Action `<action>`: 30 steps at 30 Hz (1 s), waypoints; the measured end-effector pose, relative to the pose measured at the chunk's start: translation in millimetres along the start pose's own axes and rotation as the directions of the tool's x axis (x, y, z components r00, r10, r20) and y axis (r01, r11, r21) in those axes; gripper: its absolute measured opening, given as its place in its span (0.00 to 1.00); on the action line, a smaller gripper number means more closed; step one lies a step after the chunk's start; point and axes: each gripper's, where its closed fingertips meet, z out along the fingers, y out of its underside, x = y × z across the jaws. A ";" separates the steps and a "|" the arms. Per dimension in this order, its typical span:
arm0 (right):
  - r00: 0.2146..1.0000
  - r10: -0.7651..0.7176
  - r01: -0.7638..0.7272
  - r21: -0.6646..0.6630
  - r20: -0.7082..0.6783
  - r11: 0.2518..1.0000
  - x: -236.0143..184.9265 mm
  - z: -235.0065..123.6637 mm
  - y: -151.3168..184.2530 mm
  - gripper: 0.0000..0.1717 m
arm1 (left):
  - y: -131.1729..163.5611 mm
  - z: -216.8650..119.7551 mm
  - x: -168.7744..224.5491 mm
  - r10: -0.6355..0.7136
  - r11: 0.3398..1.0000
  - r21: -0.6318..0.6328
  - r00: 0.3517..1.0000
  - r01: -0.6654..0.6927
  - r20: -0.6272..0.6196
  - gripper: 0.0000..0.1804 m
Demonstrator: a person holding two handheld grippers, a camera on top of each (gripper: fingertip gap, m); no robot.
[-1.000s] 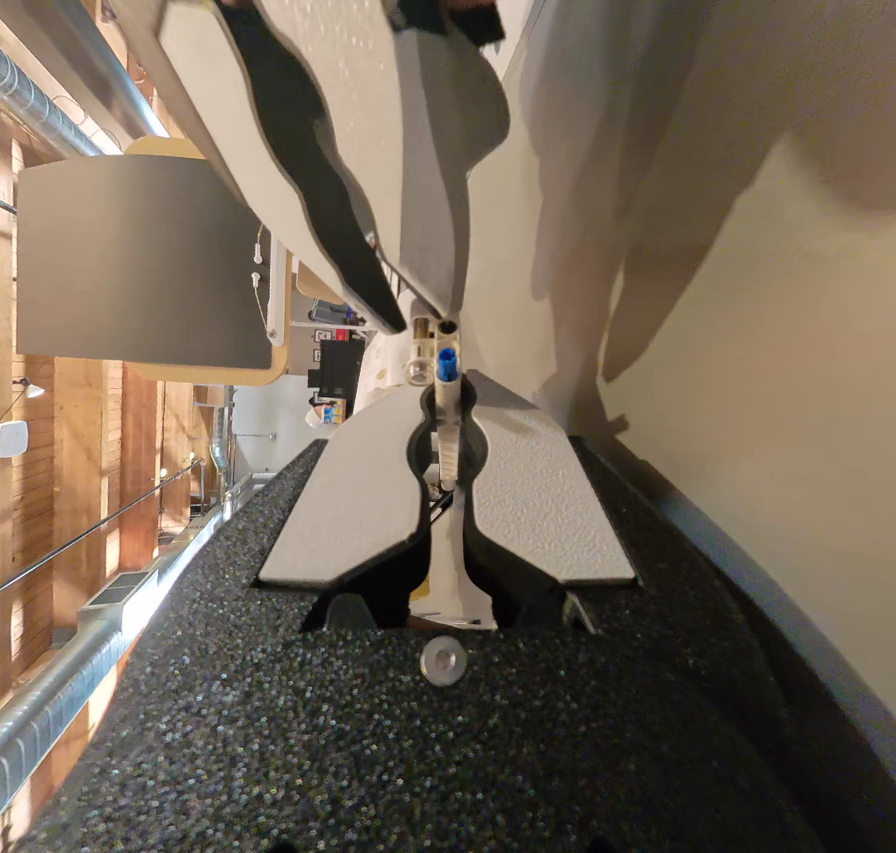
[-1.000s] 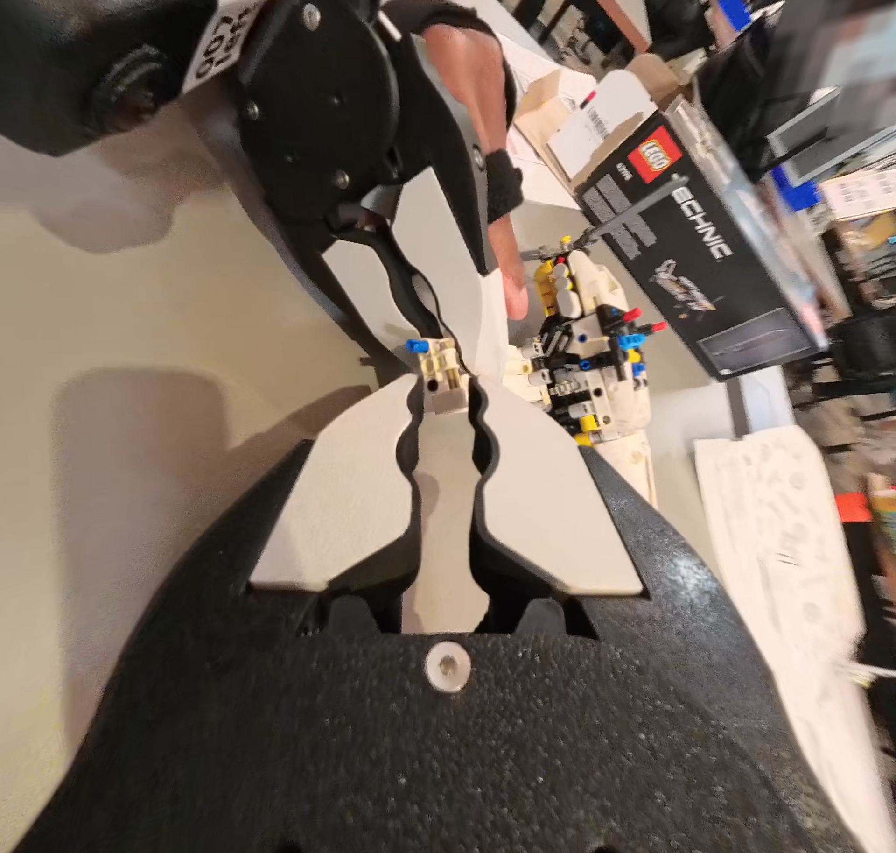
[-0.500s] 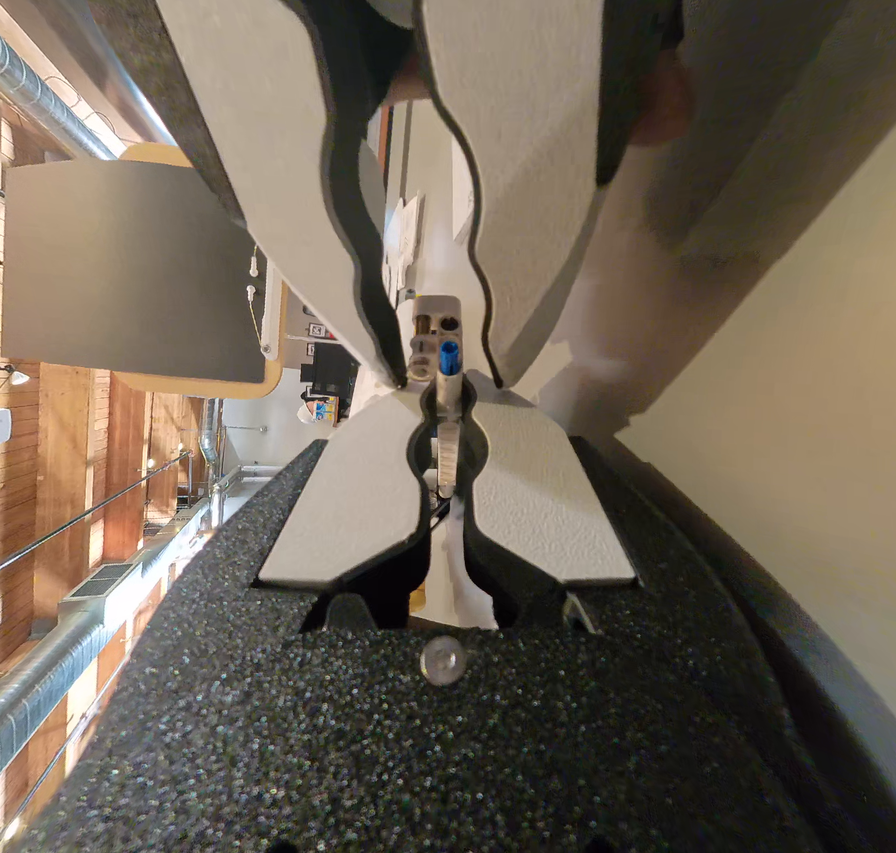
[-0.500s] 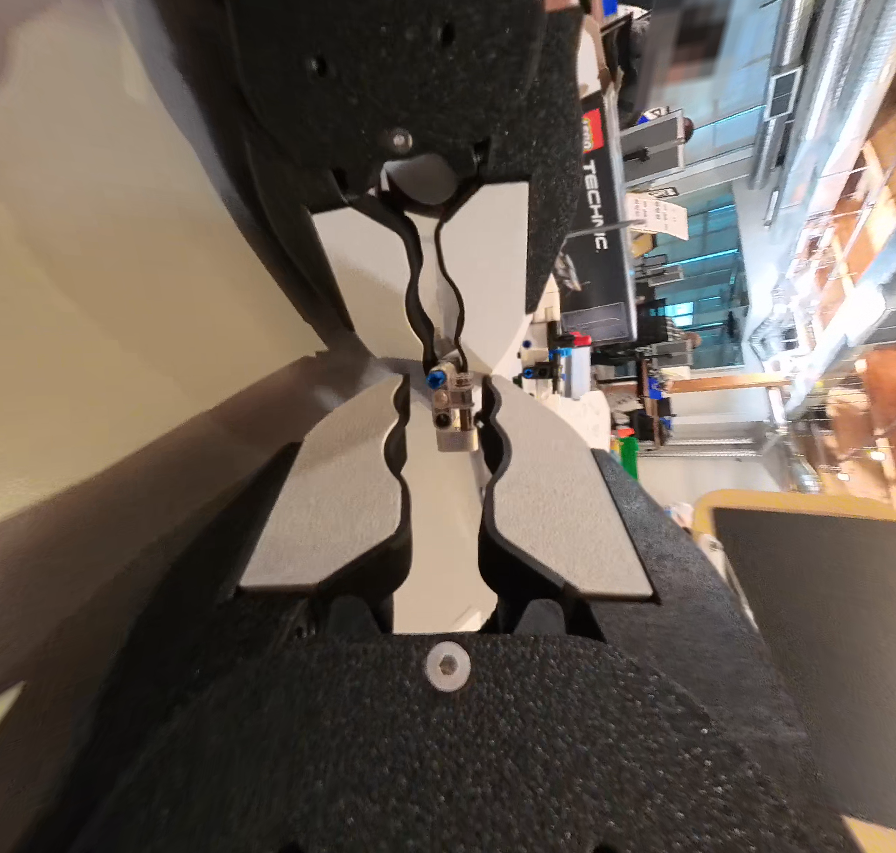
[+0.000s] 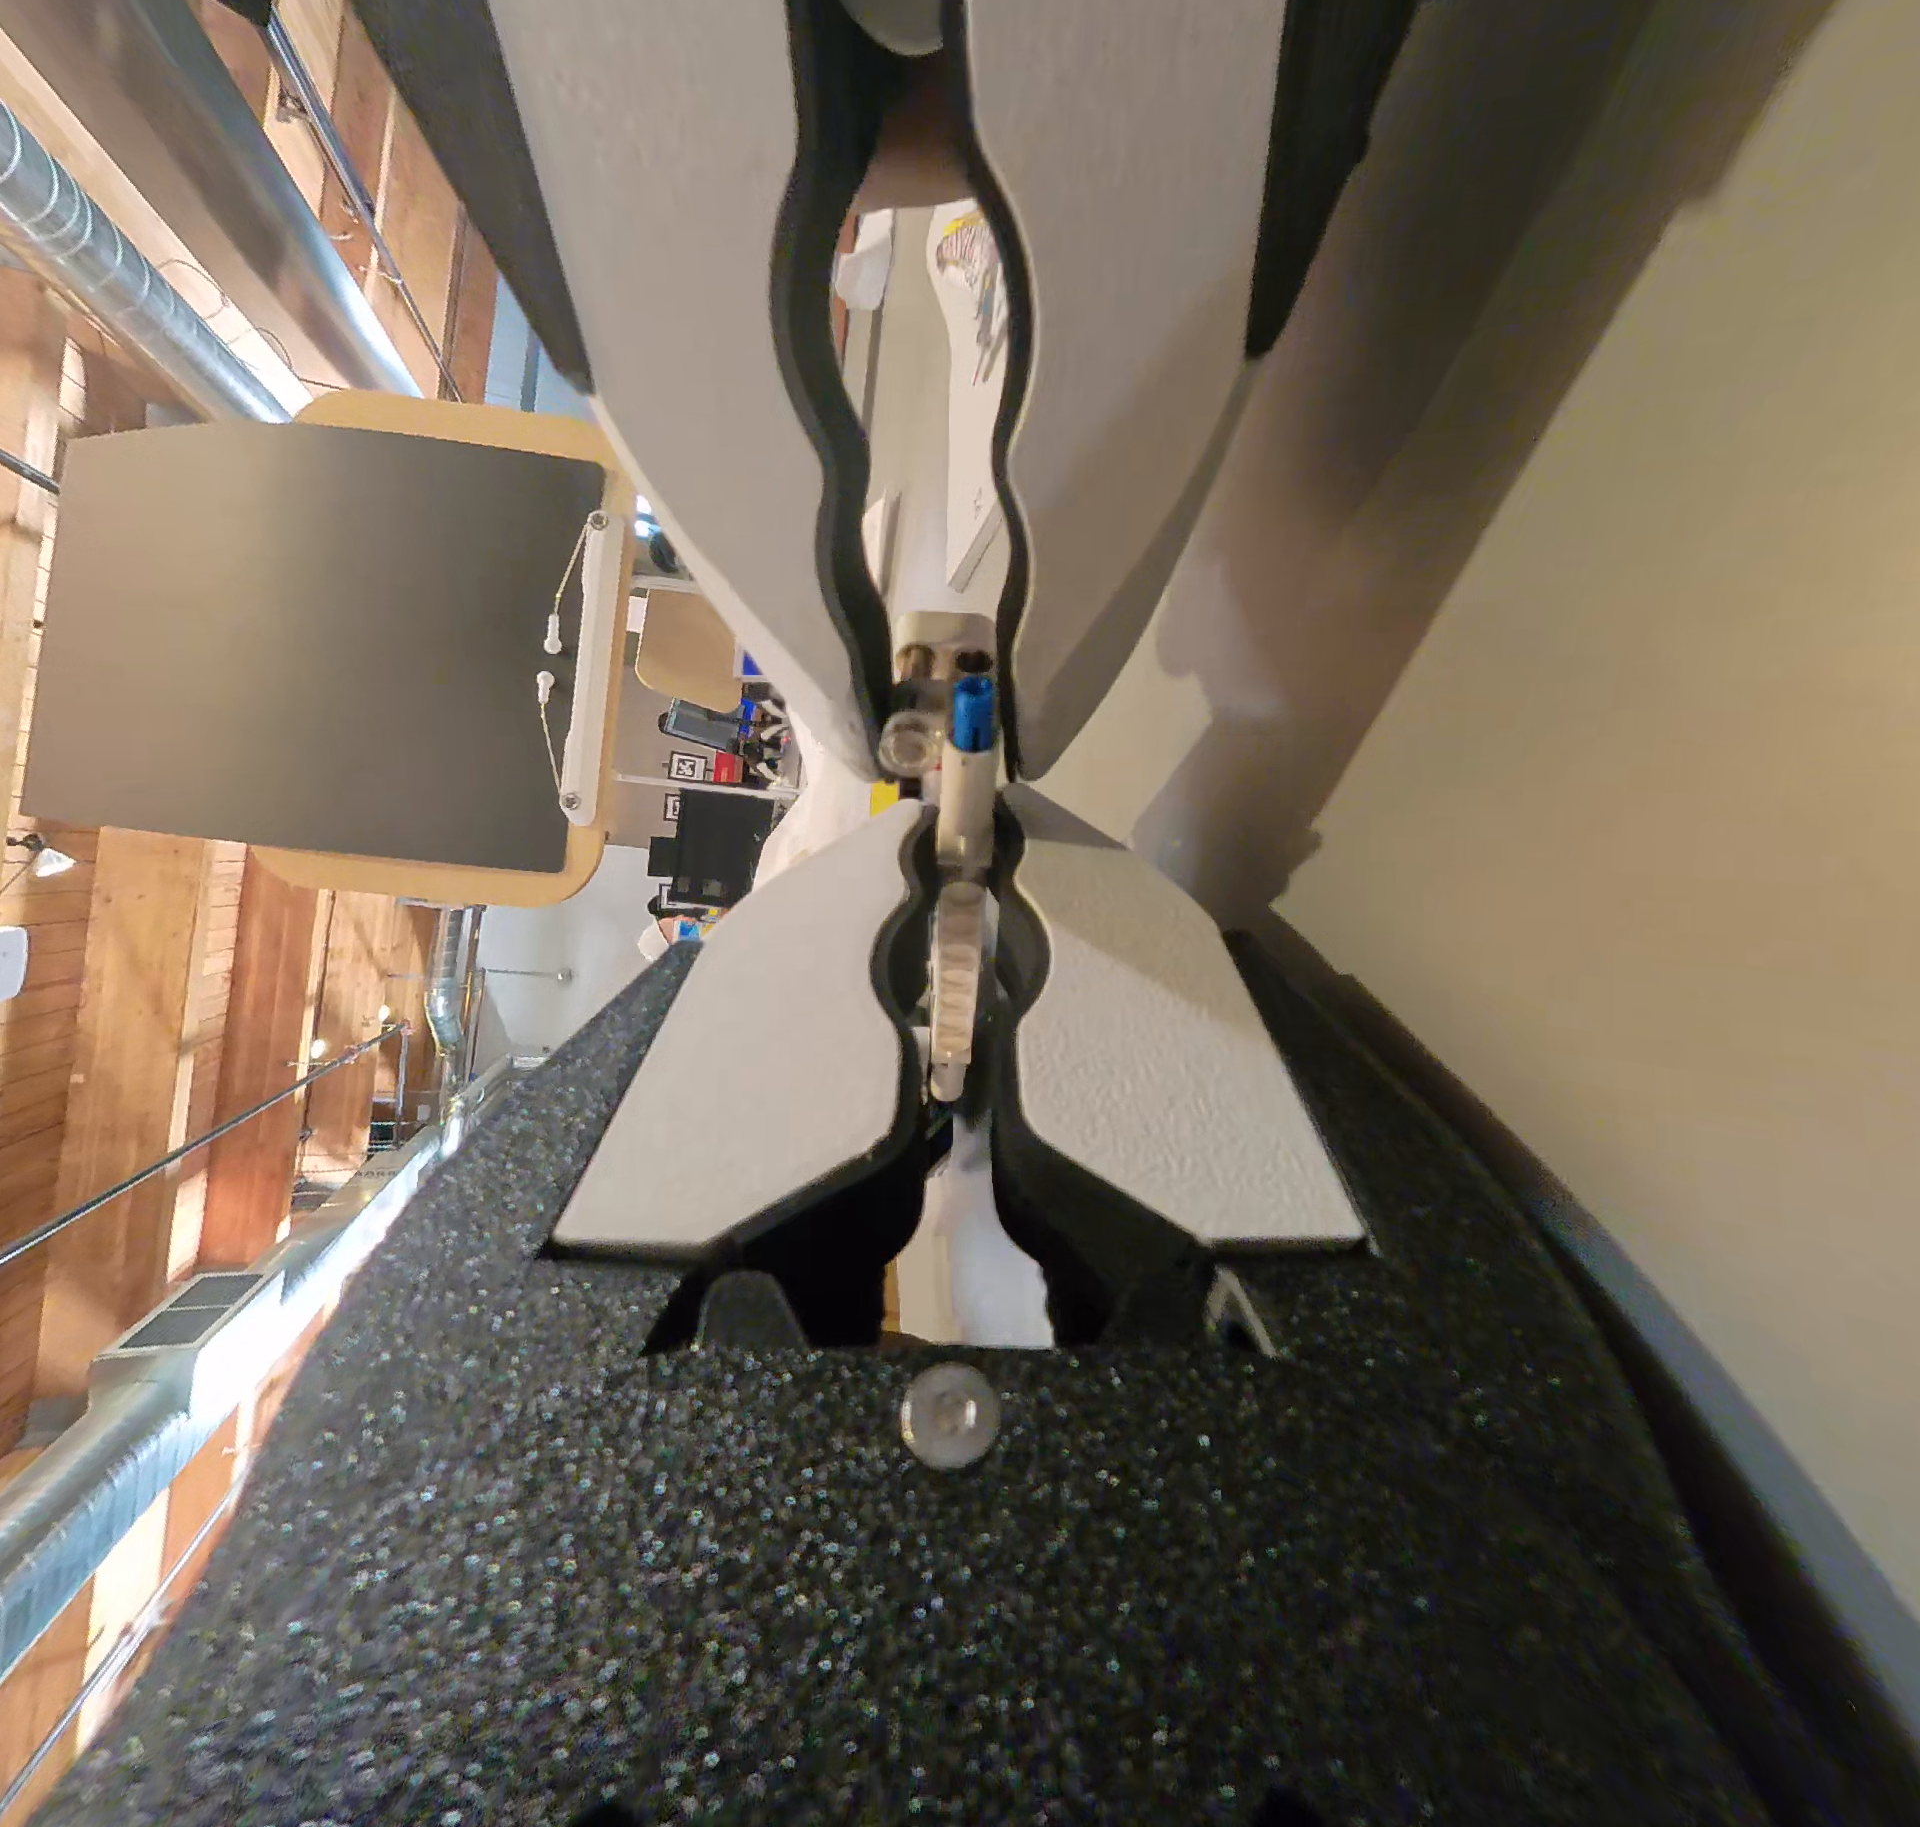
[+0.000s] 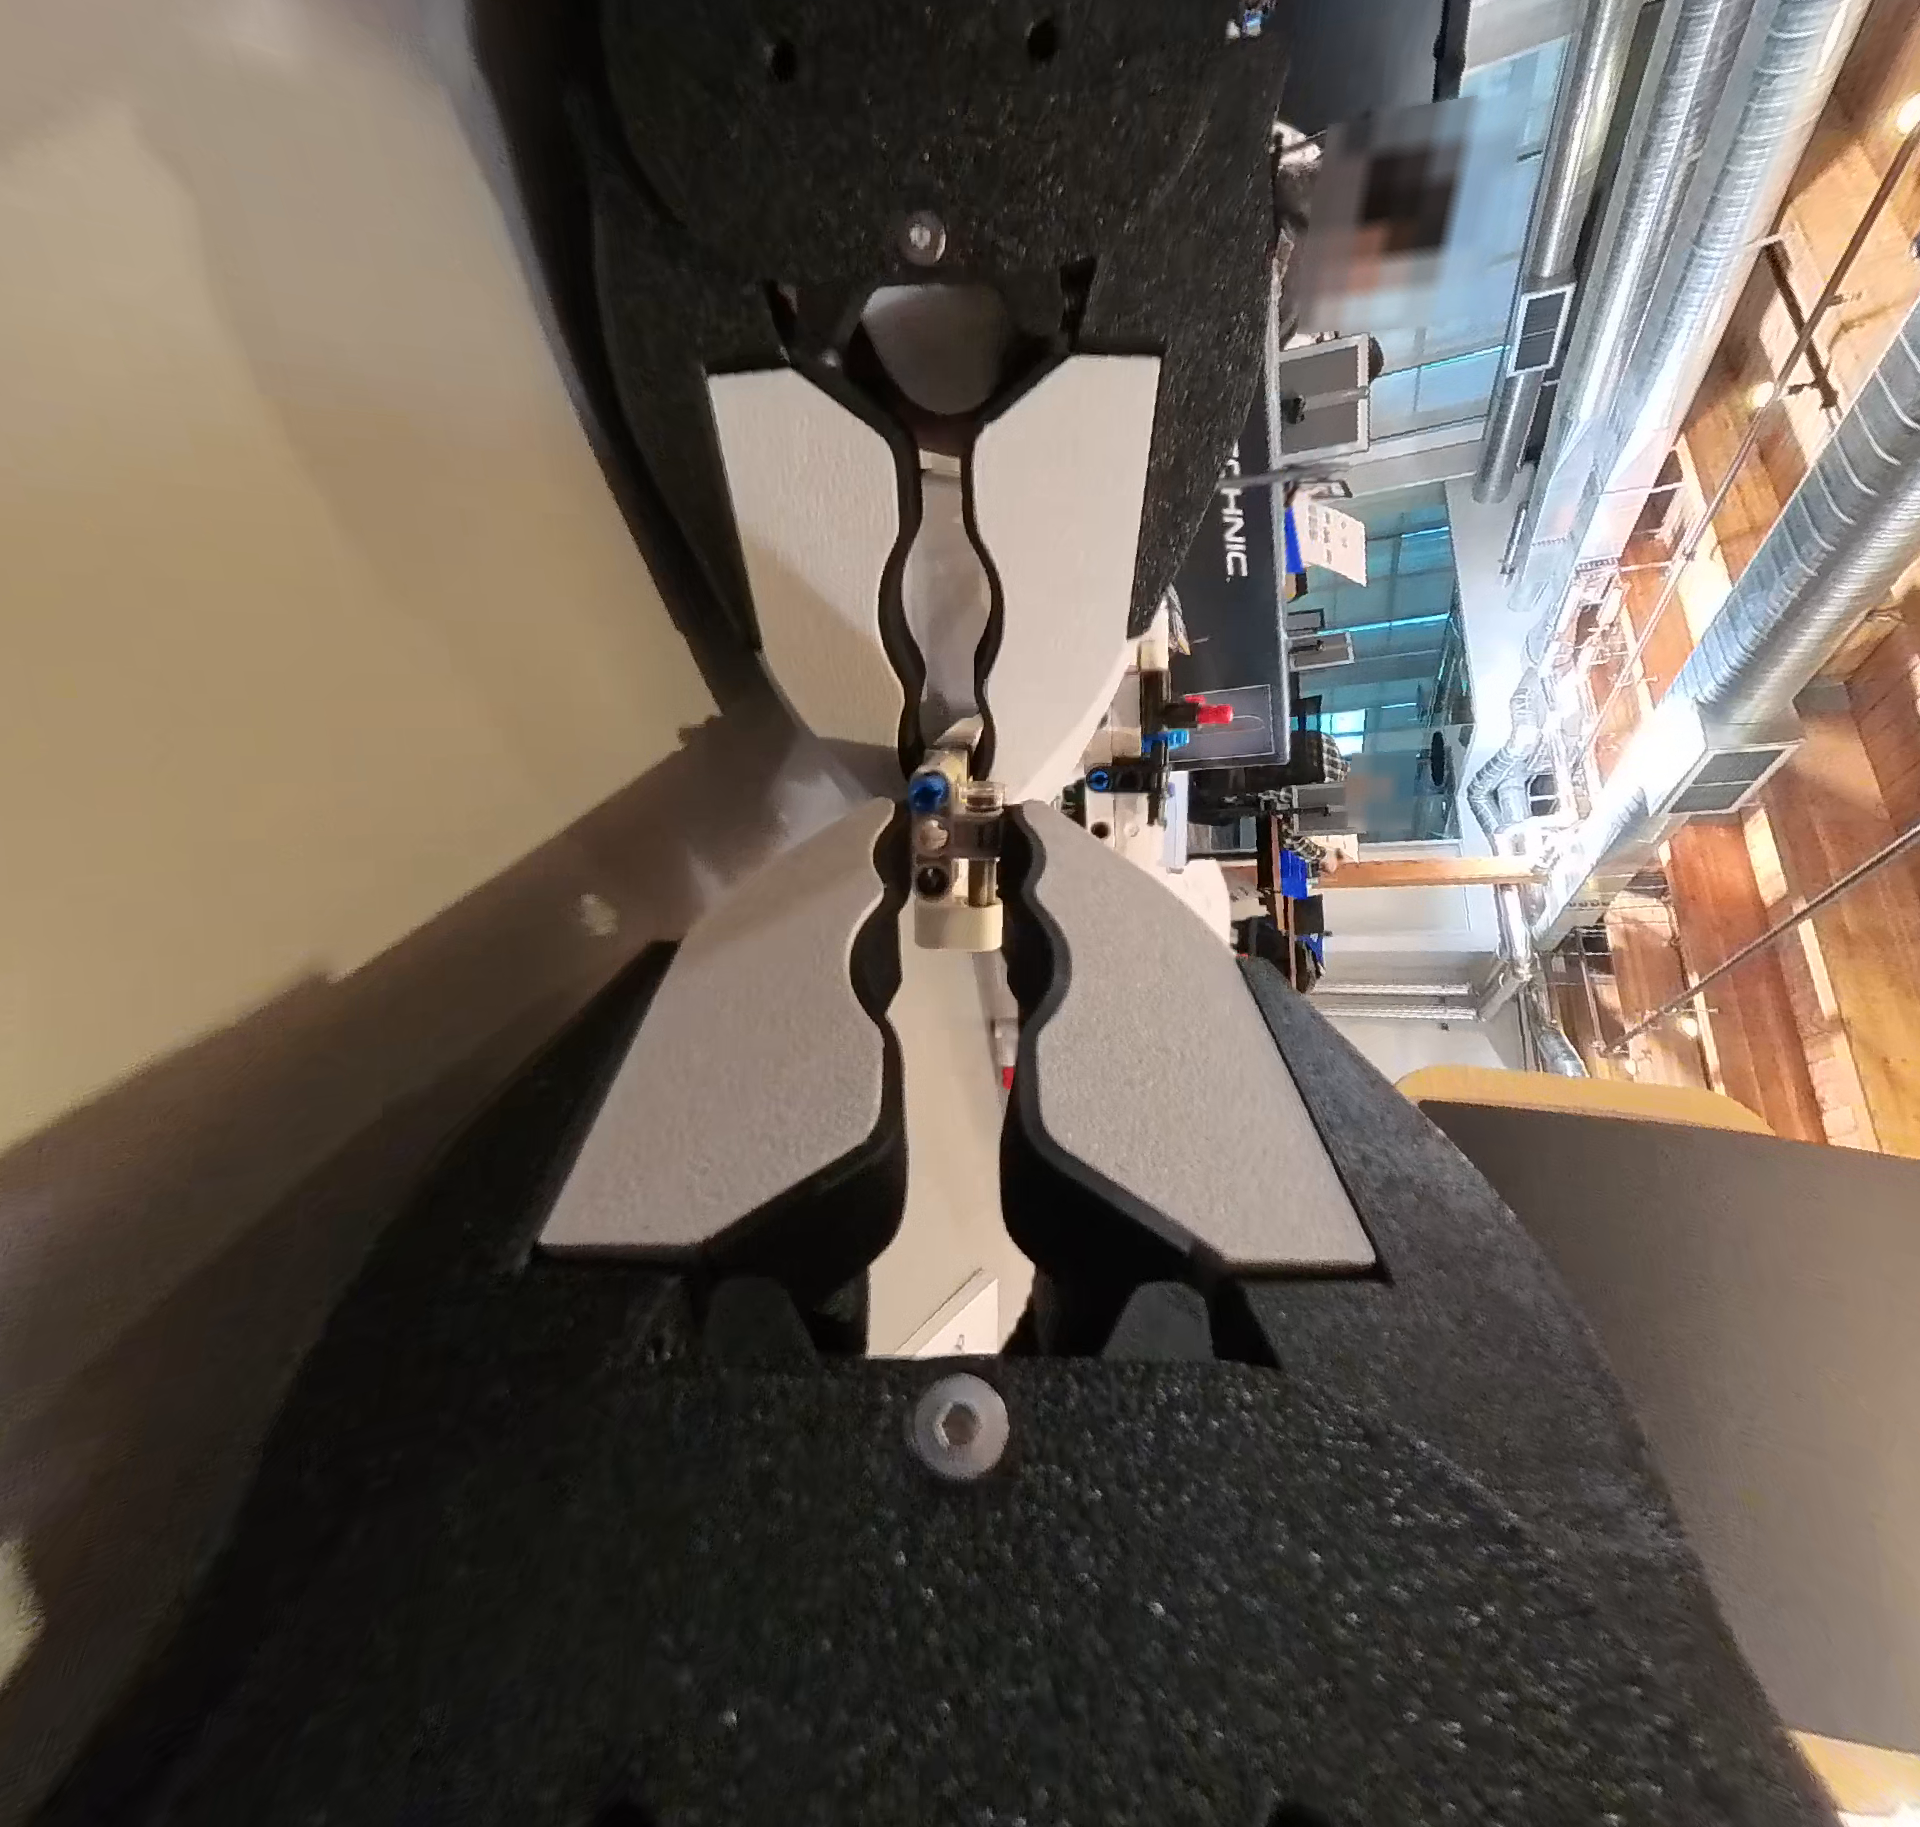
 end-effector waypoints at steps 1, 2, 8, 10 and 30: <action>1.000 0.003 -0.003 0.002 0.003 1.000 -1.0 -1.0 0.3 0.09 | -0.8 0.1 0.7 0.000 1.000 0.001 1.000 0.000 -0.002 0.06; 1.000 0.006 -0.006 0.003 0.005 1.000 -1.9 -1.9 0.6 0.09 | -1.4 0.2 1.2 0.006 1.000 -0.001 1.000 -0.006 -0.003 0.06; 0.999 0.032 -0.033 0.017 0.015 0.999 -5.9 -7.7 0.2 0.09 | -6.4 -0.4 3.8 0.040 0.999 0.020 0.999 -0.039 -0.004 0.06; 0.999 0.043 -0.044 0.023 0.019 0.999 -7.1 -9.9 -0.1 0.09 | -8.3 -0.8 4.3 0.054 0.998 0.032 0.999 -0.053 -0.002 0.06; 0.978 0.155 -0.166 0.072 0.142 0.984 -18.5 -27.1 -1.0 0.09 | -25.1 -3.6 13.0 0.092 0.988 0.133 0.994 -0.082 -0.067 0.07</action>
